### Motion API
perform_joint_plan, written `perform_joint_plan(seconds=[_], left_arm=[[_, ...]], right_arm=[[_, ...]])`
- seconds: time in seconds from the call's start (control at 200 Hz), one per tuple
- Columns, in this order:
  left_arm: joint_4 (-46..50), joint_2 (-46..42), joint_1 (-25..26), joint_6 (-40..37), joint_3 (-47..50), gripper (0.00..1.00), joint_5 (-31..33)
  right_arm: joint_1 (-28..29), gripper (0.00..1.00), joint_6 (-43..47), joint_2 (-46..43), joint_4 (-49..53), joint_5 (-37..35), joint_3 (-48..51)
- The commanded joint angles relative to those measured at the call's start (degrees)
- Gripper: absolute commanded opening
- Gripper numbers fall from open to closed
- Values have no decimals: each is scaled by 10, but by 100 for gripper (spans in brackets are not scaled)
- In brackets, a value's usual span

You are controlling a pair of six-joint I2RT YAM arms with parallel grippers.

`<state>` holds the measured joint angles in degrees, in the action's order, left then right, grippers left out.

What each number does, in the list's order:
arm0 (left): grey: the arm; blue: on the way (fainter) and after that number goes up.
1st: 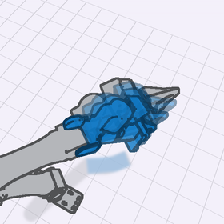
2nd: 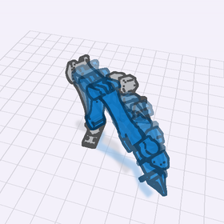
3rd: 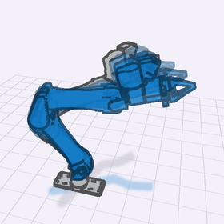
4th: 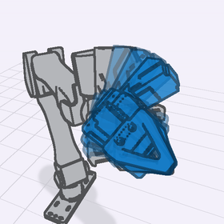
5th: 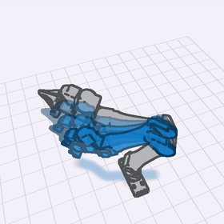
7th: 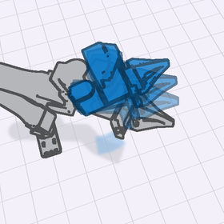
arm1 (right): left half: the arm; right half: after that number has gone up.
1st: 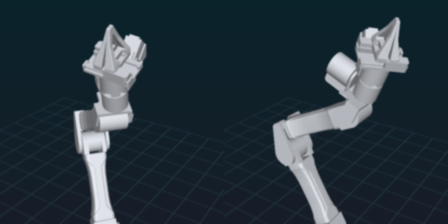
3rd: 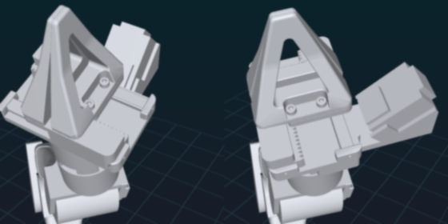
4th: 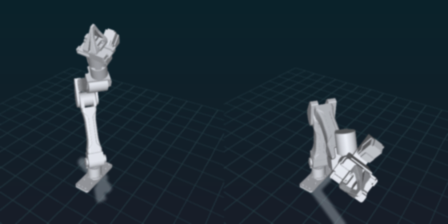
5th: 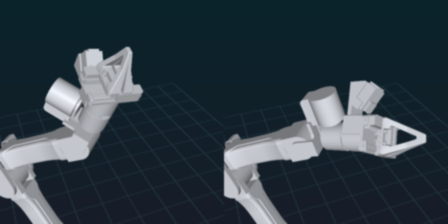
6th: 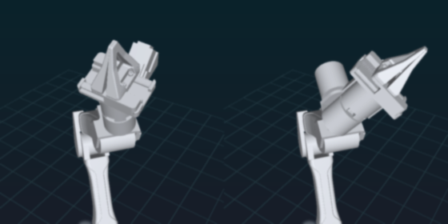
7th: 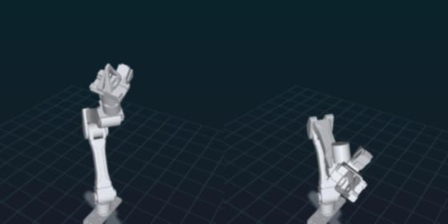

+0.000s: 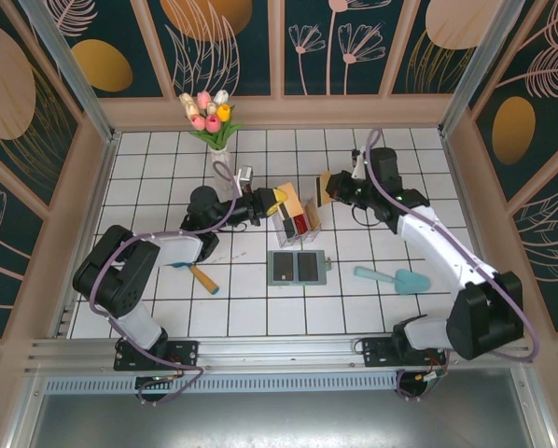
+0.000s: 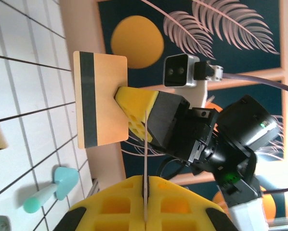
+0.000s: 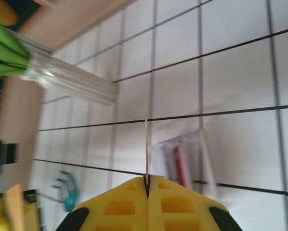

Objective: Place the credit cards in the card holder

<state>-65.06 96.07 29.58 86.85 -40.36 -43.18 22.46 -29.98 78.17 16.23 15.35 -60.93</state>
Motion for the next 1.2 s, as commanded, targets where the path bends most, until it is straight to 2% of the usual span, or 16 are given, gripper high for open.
perform_joint_plan(seconds=[0.0, 0.13, 0.245, 0.6, 0.741, 0.806, 0.891, 0.981, 1.091, 1.196], left_arm=[[76, -27, -1, -37, 11, 0, 49], [120, -41, -1, -63, 14, 0, 66], [151, -47, -1, -82, 8, 0, 67], [154, -39, -1, -89, 0, 0, 53], [154, -36, -1, -92, -6, 0, 44], [152, -34, -1, -94, -9, 0, 37], [149, -33, -1, -94, -9, 0, 28], [143, -34, -1, -95, -8, 0, 21], [132, -35, -1, -102, -10, 0, -1], [129, -37, -1, -110, -14, 0, -21]], right_arm=[[40, 6, 74, 50, 63, -101, -41], [77, 6, 104, 105, 91, -175, -77], [86, 6, 115, 143, 105, -207, -96], [106, 8, 120, 192, 110, -200, -101], [109, 16, 117, 198, 113, -210, -98], [113, 28, 114, 194, 118, -216, -102], [114, 40, 105, 177, 125, -229, -108], [114, 41, 89, 142, 132, -240, -109], [109, 42, 74, 73, 107, -196, -85], [93, 47, 62, 13, 45, -49, -43]])
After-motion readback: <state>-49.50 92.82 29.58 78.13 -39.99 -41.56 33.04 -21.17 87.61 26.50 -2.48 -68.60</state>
